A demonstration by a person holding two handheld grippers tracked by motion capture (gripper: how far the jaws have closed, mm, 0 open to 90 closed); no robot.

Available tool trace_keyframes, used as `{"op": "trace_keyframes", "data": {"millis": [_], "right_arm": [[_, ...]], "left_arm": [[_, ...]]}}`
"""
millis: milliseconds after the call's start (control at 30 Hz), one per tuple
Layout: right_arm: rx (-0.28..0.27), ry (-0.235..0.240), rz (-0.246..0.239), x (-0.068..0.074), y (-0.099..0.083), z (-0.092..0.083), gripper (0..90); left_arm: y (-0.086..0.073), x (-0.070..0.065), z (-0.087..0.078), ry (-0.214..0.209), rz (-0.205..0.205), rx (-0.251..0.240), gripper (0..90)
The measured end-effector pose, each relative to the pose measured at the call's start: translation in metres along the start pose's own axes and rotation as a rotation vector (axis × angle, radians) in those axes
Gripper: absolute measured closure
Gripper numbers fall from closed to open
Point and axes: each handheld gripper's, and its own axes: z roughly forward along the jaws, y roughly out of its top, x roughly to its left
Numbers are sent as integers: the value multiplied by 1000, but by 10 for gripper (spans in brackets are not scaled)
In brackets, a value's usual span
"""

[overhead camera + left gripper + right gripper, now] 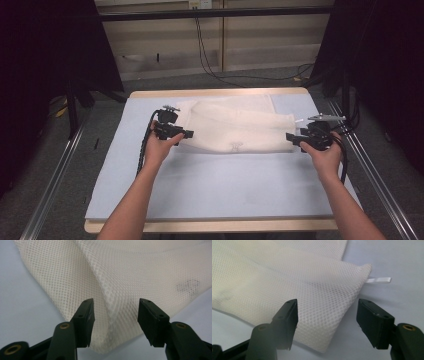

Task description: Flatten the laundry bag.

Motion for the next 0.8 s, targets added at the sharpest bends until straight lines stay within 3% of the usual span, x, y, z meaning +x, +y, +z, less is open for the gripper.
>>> {"op": "trace_keyframes", "data": {"millis": [200, 300, 400, 533, 567, 600, 667, 800], "right_arm": [[10, 15, 29, -8, 4, 6, 369], [30, 10, 69, -15, 6, 13, 368], [47, 30, 92, -17, 6, 18, 374], [72, 67, 113, -16, 4, 24, 444], [80, 84, 116, -13, 3, 26, 550], [81, 75, 119, -12, 3, 26, 572], [75, 79, 115, -11, 4, 25, 702], [55, 84, 108, -11, 6, 20, 805]], "left_arm": [[2, 0, 6, -14, 13, 29, 674], [-1, -1, 3, -38, 10, 27, 776], [-4, -1, 2, -44, 1, 16, 789], [-11, -1, 0, -52, 23, 32, 793], [-13, -2, -1, -45, 29, 30, 797], [-14, -3, -1, -52, 36, 33, 798], [-14, -4, -3, -50, 46, 32, 799], [-18, -6, -5, -52, 39, 18, 800]]}}
